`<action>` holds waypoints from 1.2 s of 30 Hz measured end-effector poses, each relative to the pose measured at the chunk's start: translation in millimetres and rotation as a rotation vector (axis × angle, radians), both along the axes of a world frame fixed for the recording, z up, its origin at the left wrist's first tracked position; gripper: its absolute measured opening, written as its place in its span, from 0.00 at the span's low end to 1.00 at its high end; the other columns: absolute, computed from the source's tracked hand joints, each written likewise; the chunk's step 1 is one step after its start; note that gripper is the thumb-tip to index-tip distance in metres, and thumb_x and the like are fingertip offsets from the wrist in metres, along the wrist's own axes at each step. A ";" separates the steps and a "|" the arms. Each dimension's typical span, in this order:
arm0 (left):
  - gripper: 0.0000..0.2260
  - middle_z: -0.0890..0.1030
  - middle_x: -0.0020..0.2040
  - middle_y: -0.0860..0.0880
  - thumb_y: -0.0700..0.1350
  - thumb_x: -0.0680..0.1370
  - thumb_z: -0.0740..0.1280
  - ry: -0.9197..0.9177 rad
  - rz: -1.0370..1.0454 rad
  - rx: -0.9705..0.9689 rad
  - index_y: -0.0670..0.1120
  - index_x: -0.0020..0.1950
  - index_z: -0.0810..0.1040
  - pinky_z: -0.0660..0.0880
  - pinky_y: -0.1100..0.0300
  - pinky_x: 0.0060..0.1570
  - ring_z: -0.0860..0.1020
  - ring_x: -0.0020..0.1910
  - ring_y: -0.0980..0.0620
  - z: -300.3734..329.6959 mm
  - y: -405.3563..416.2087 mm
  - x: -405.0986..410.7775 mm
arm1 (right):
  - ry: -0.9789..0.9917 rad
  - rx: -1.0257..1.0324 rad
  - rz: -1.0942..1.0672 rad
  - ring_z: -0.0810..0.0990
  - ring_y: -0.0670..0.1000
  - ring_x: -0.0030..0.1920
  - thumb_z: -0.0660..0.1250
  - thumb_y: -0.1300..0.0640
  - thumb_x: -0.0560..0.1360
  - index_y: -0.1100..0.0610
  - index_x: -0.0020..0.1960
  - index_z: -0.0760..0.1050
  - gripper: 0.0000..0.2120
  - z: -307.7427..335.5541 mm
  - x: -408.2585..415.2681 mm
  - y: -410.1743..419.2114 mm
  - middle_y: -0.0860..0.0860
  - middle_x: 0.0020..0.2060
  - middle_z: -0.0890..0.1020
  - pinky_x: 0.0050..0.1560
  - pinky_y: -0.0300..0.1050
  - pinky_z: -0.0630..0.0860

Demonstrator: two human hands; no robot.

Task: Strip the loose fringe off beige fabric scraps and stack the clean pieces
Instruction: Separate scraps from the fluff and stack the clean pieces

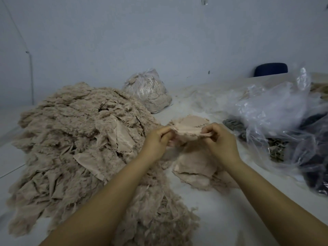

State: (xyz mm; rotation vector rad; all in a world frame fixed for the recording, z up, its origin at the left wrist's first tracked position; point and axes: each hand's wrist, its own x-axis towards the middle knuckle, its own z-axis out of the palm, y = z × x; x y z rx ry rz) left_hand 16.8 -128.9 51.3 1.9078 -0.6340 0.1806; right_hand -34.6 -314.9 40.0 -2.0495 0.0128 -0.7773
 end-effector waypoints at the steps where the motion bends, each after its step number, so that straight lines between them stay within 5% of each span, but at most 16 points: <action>1: 0.08 0.80 0.44 0.48 0.34 0.78 0.63 -0.050 -0.040 0.094 0.42 0.48 0.82 0.76 0.60 0.47 0.79 0.44 0.51 -2.2 -4.4 -0.7 | -0.013 -0.059 -0.026 0.76 0.47 0.44 0.70 0.68 0.68 0.50 0.39 0.74 0.13 -3.8 1.1 -6.5 0.47 0.42 0.78 0.41 0.31 0.67; 5: 0.10 0.77 0.61 0.46 0.40 0.79 0.64 -0.081 -0.239 0.566 0.42 0.57 0.81 0.64 0.65 0.62 0.74 0.61 0.49 -37.8 -15.8 -7.6 | 0.280 -0.228 -0.159 0.75 0.56 0.57 0.60 0.73 0.69 0.56 0.46 0.77 0.15 -34.5 -5.7 -26.1 0.54 0.57 0.75 0.52 0.39 0.67; 8: 0.14 0.65 0.73 0.49 0.38 0.79 0.63 0.029 -0.309 0.629 0.44 0.64 0.77 0.60 0.70 0.64 0.67 0.69 0.52 -54.1 -13.5 -9.9 | 0.280 -0.259 -0.250 0.70 0.58 0.65 0.58 0.71 0.71 0.56 0.54 0.79 0.18 -43.9 -18.5 -21.6 0.54 0.66 0.71 0.66 0.49 0.67; 11: 0.13 0.69 0.68 0.53 0.37 0.79 0.62 0.120 -0.258 0.475 0.45 0.64 0.76 0.66 0.70 0.60 0.72 0.65 0.55 -42.9 -0.5 -11.1 | 0.102 -0.359 -0.172 0.69 0.58 0.68 0.61 0.68 0.74 0.58 0.60 0.78 0.17 -42.2 -20.3 -5.9 0.56 0.66 0.73 0.72 0.56 0.60; 14: 0.09 0.77 0.55 0.59 0.44 0.78 0.66 0.198 -0.235 0.473 0.51 0.58 0.78 0.70 0.69 0.55 0.76 0.59 0.56 -24.1 29.4 -15.4 | 0.341 -0.551 -0.183 0.62 0.52 0.72 0.57 0.55 0.80 0.53 0.65 0.74 0.15 -43.0 -17.6 2.3 0.51 0.69 0.69 0.74 0.54 0.49; 16: 0.08 0.81 0.51 0.58 0.49 0.76 0.69 0.232 -0.273 0.545 0.53 0.54 0.80 0.73 0.69 0.52 0.79 0.53 0.59 -13.6 57.5 -19.7 | 0.335 -0.553 -0.214 0.60 0.53 0.73 0.58 0.55 0.80 0.55 0.68 0.71 0.17 -45.0 -20.6 4.6 0.53 0.71 0.66 0.73 0.54 0.48; 19: 0.13 0.82 0.48 0.56 0.57 0.66 0.76 0.312 -0.276 0.488 0.58 0.49 0.83 0.75 0.69 0.47 0.80 0.47 0.61 -2.0 98.3 -34.4 | 0.094 -0.427 -0.018 0.69 0.58 0.68 0.61 0.63 0.78 0.61 0.66 0.73 0.16 -43.9 -30.2 31.5 0.58 0.66 0.73 0.69 0.46 0.60; 21: 0.19 0.81 0.50 0.57 0.58 0.60 0.79 0.357 -0.289 0.526 0.59 0.49 0.83 0.75 0.68 0.50 0.79 0.49 0.61 -3.7 118.5 -42.2 | 0.155 -0.374 0.210 0.73 0.53 0.63 0.58 0.62 0.80 0.59 0.67 0.73 0.16 -50.1 -38.1 57.6 0.55 0.63 0.75 0.62 0.36 0.64; 25: 0.08 0.76 0.45 0.56 0.43 0.71 0.75 0.235 -0.296 0.758 0.53 0.42 0.77 0.71 0.62 0.52 0.75 0.46 0.58 -24.7 131.5 -48.4 | 0.286 -0.249 0.442 0.76 0.46 0.58 0.60 0.49 0.80 0.53 0.64 0.76 0.15 -61.8 -45.8 91.3 0.49 0.58 0.79 0.58 0.36 0.68; 28: 0.12 0.68 0.35 0.56 0.40 0.77 0.68 0.208 -0.233 0.505 0.48 0.37 0.67 0.66 0.64 0.40 0.67 0.35 0.59 -31.8 126.9 -49.3 | 0.324 -0.100 0.536 0.78 0.44 0.48 0.65 0.42 0.75 0.50 0.50 0.79 0.13 -59.8 -47.2 103.2 0.46 0.47 0.82 0.51 0.43 0.74; 30: 0.12 0.66 0.31 0.56 0.42 0.77 0.67 0.246 -0.220 0.280 0.46 0.38 0.67 0.63 0.66 0.33 0.64 0.31 0.59 -32.1 119.3 -50.0 | 0.314 0.056 0.556 0.80 0.39 0.46 0.70 0.47 0.73 0.43 0.46 0.80 0.02 -58.0 -45.4 110.8 0.40 0.44 0.83 0.46 0.38 0.75; 31: 0.12 0.66 0.30 0.56 0.44 0.77 0.68 0.263 -0.190 0.171 0.45 0.37 0.68 0.63 0.67 0.32 0.64 0.29 0.58 -31.9 114.9 -50.5 | 0.295 0.183 0.539 0.81 0.39 0.42 0.70 0.51 0.74 0.42 0.42 0.80 0.05 -56.7 -43.9 113.8 0.38 0.40 0.84 0.43 0.37 0.75; 34: 0.11 0.73 0.32 0.51 0.53 0.72 0.68 0.256 -0.074 -0.070 0.48 0.35 0.75 0.68 0.69 0.35 0.71 0.32 0.59 -30.9 106.9 -48.5 | 0.267 0.602 0.447 0.83 0.48 0.38 0.65 0.56 0.78 0.51 0.42 0.81 0.08 -50.4 -36.0 113.6 0.48 0.36 0.84 0.40 0.45 0.79; 36: 0.09 0.72 0.32 0.52 0.55 0.71 0.67 0.242 -0.098 -0.022 0.52 0.33 0.78 0.67 0.70 0.34 0.69 0.30 0.60 -31.5 109.0 -48.2 | 0.230 0.649 0.402 0.81 0.56 0.40 0.64 0.57 0.78 0.60 0.47 0.80 0.08 -44.2 -34.0 110.2 0.56 0.38 0.83 0.44 0.52 0.79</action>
